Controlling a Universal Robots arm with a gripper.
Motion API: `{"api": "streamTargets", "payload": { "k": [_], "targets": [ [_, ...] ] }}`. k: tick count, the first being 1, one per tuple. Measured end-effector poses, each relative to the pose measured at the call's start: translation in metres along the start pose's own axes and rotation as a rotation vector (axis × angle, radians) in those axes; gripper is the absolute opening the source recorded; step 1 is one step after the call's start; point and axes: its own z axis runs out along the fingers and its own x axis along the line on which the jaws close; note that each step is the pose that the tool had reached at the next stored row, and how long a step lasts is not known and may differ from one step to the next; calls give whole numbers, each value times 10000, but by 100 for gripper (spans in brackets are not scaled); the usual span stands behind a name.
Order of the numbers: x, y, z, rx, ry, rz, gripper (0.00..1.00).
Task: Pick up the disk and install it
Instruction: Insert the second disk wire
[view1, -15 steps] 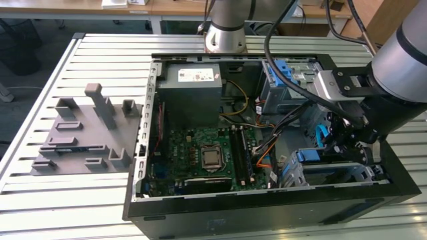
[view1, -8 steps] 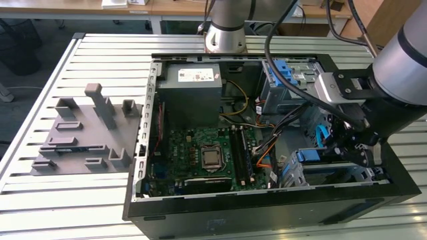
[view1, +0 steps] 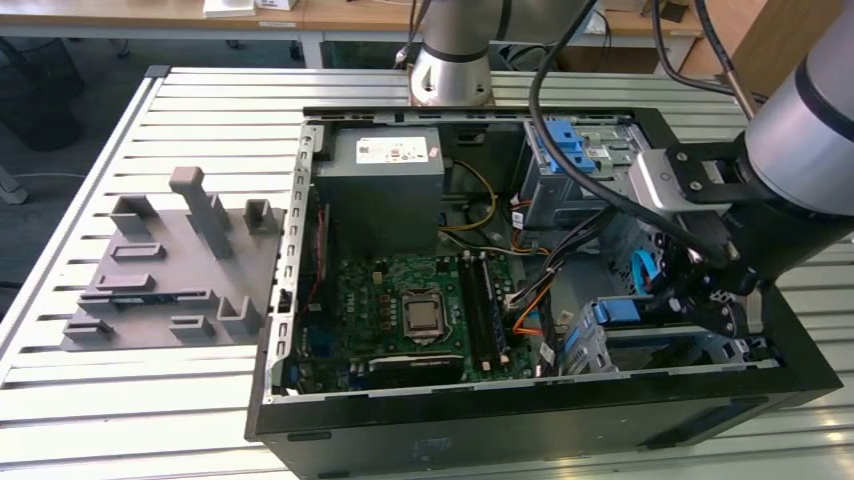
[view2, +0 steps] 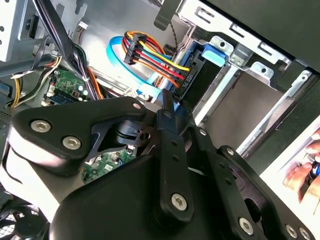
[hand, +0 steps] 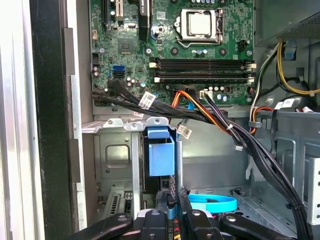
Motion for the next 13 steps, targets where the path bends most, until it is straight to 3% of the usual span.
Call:
{"api": "streamTargets", "payload": {
  "k": [9, 13],
  "targets": [
    [16, 0, 2, 0, 0, 1, 23],
    [17, -1, 2, 0, 1, 0, 30]
  ]
}}
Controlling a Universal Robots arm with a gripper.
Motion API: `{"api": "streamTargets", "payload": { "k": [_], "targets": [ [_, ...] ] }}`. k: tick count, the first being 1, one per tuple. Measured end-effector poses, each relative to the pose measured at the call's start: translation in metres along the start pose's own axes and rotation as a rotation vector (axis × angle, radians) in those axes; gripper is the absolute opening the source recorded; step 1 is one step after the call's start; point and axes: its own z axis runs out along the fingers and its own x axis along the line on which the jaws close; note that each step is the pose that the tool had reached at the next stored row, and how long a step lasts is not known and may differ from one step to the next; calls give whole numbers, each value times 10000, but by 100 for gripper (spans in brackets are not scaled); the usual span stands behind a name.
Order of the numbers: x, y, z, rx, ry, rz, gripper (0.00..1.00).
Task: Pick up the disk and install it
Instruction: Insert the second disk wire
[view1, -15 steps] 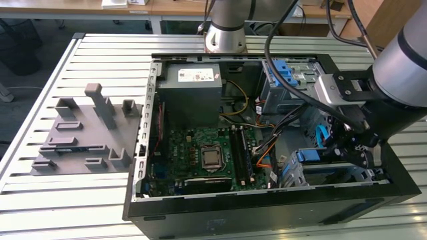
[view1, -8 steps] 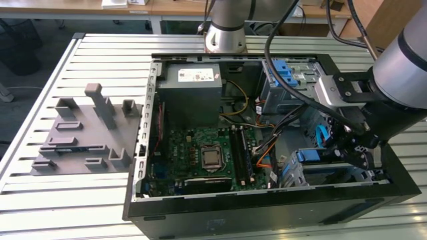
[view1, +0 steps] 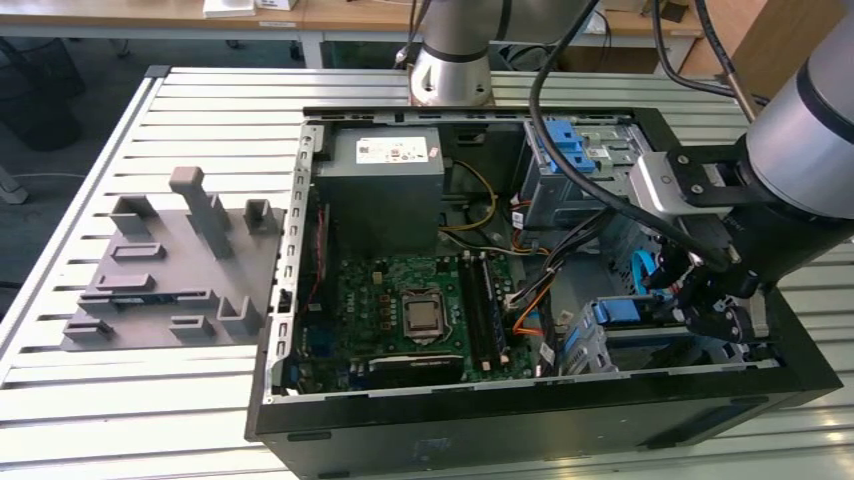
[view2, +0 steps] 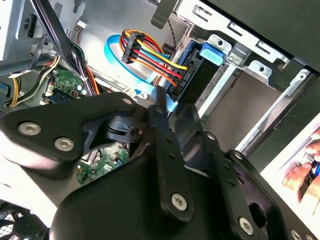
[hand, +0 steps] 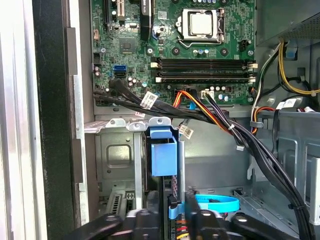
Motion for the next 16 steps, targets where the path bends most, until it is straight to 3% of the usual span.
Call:
{"api": "streamTargets", "payload": {
  "k": [1, 16],
  "targets": [
    [0, 0, 0, 0, 0, 0, 36],
    [-4, -2, -38, -1, -37, 2, 36]
  ]
}}
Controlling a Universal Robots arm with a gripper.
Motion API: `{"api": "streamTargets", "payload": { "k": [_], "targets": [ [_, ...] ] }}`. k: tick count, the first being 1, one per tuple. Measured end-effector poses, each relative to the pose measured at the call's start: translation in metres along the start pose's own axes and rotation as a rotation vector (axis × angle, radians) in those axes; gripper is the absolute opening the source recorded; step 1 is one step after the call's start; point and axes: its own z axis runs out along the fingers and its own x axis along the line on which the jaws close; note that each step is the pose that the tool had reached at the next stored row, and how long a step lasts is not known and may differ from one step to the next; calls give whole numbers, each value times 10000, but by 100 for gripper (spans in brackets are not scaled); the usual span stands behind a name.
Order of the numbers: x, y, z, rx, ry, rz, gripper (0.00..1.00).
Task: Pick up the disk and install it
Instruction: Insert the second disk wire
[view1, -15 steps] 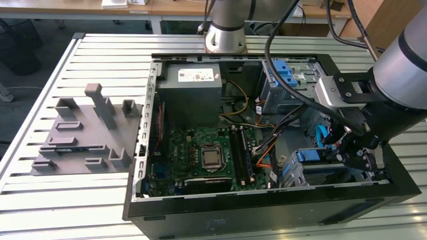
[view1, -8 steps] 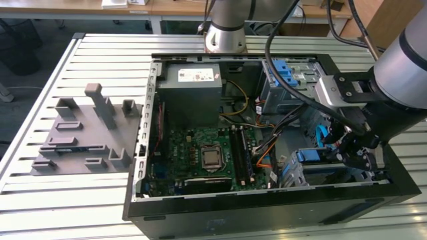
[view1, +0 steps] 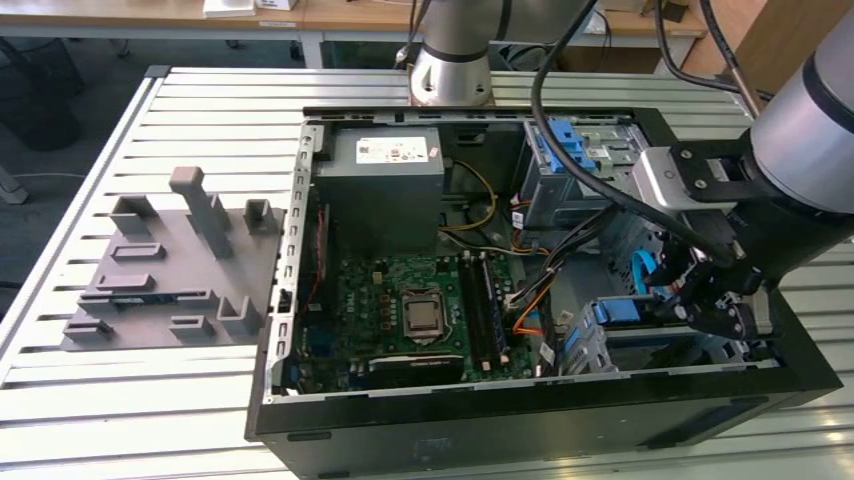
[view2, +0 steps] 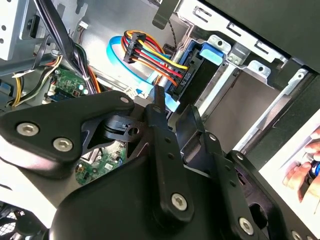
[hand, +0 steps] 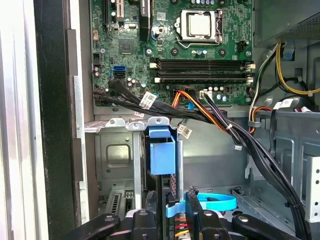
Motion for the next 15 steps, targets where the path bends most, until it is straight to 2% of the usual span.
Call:
{"api": "streamTargets", "payload": {
  "k": [11, 12, 13, 14, 15],
  "targets": [
    [-12, -5, -95, 0, -1, 0, 36],
    [-14, -6, -106, 0, -1, 0, 35],
    [-15, -6, -117, 0, -1, 0, 29],
    [-17, -7, -129, 0, 0, 0, 29],
    [-17, -7, -136, 0, -1, 0, 22]
  ]
}}
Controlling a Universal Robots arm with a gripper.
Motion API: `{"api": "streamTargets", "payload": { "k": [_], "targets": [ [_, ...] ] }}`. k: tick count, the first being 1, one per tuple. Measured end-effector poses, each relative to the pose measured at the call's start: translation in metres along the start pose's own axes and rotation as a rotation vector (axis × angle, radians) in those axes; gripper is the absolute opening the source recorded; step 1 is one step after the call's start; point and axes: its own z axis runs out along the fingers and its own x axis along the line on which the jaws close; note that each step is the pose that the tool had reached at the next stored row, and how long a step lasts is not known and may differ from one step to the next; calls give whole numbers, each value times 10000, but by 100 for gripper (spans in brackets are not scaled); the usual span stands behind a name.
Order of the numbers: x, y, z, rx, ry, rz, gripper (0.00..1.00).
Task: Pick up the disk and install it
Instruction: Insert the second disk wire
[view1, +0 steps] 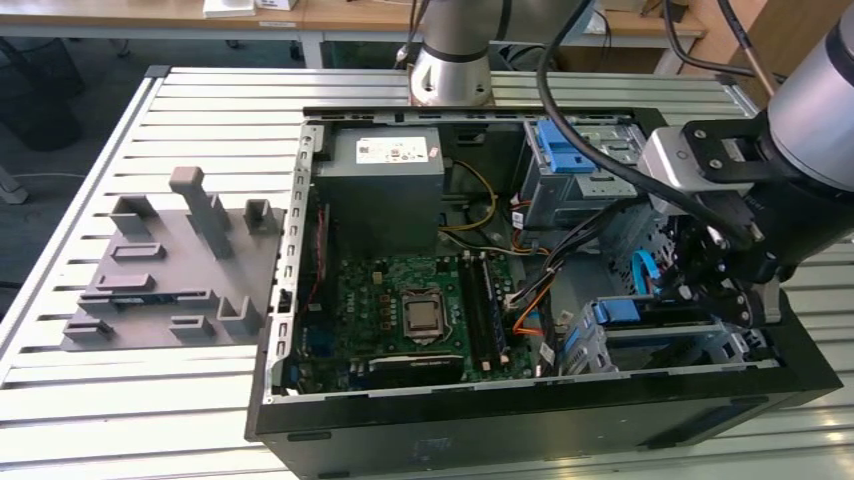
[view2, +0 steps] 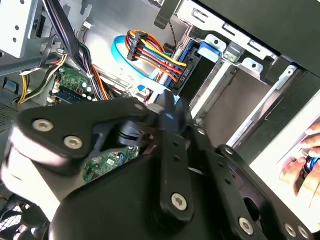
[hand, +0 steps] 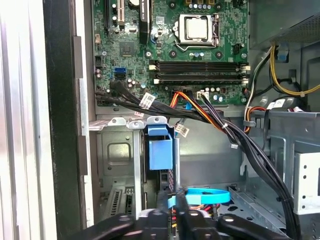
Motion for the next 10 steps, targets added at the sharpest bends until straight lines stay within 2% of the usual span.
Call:
{"api": "streamTargets", "payload": {
  "k": [1, 2, 3, 7, 10],
  "targets": [
    [0, 0, -3, 0, -2, 0, 17],
    [0, 0, -3, 0, -4, 0, 17],
    [-1, 0, -3, 0, -3, 0, 11],
    [0, 0, 2, 0, 2, 0, 11],
    [5, 2, 41, 0, 0, 1, 11]
  ]
}}
